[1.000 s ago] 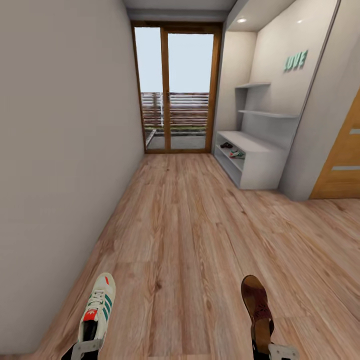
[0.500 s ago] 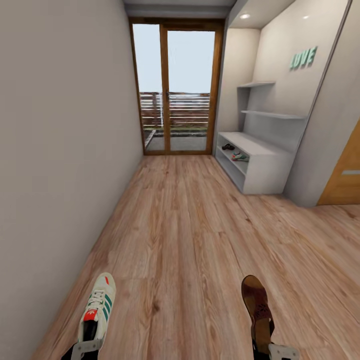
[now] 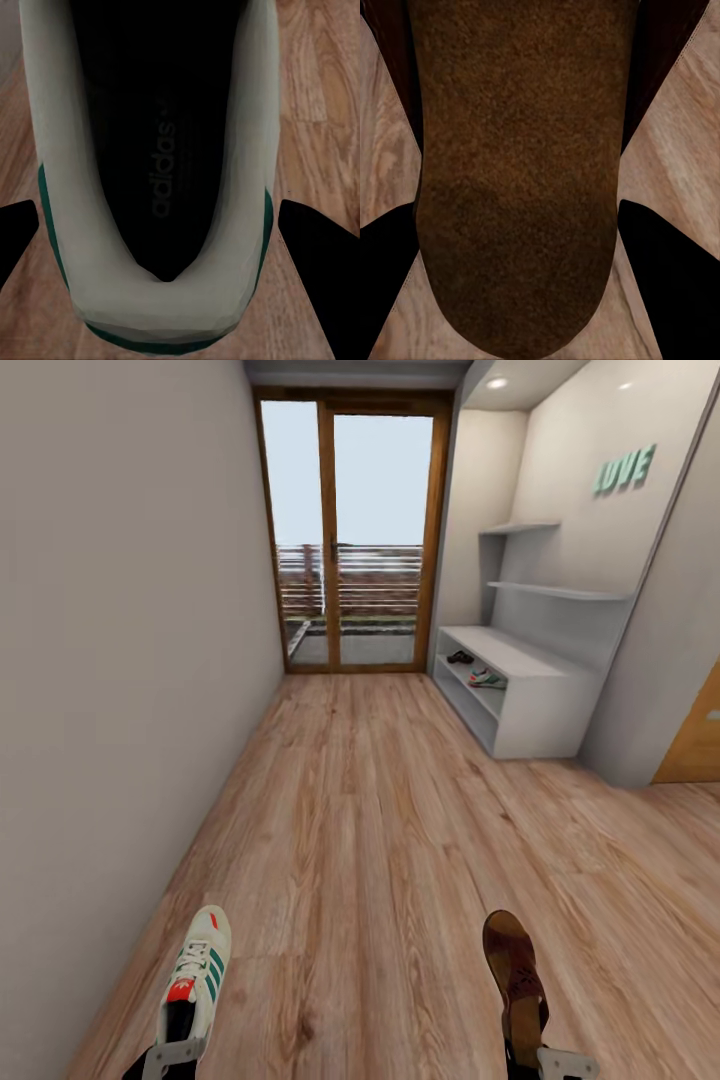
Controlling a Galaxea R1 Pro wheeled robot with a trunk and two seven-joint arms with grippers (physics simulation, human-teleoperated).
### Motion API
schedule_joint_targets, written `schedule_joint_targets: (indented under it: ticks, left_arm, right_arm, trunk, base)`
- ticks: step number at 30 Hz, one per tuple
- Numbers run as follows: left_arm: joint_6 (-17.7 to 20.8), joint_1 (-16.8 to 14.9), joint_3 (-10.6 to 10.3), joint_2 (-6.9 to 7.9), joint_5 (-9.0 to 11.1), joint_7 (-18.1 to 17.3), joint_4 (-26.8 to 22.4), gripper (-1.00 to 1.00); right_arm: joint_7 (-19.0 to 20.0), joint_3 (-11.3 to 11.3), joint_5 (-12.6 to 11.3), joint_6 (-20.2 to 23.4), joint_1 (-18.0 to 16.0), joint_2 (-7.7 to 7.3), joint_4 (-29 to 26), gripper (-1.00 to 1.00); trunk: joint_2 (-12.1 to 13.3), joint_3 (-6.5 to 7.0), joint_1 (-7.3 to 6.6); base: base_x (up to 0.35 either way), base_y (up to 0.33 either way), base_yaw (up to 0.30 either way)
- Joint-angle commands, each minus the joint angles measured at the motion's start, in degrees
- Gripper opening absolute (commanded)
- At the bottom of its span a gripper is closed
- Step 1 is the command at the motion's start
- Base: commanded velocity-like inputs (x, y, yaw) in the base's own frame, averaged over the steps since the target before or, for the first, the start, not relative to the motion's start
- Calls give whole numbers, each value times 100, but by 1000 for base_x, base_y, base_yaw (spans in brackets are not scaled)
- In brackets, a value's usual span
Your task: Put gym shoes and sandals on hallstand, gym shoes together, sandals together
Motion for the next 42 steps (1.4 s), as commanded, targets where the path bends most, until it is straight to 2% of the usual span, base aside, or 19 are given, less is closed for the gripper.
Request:
schedule_joint_targets:
  ticks: [1,42]
  left_arm:
    - [-19,-4,49,-3,-49,-23,4,-100]
    - [-19,-3,49,-3,-49,-23,4,-100]
  right_arm:
    - [-23,-5,32,-14,-3,1,3,-100]
    - [-23,-5,32,-14,-3,9,12,-100]
  trunk:
    - [-2,-5,2]
    - [-2,-5,2]
  base:
    - [338,0,0]
    - [338,0,0]
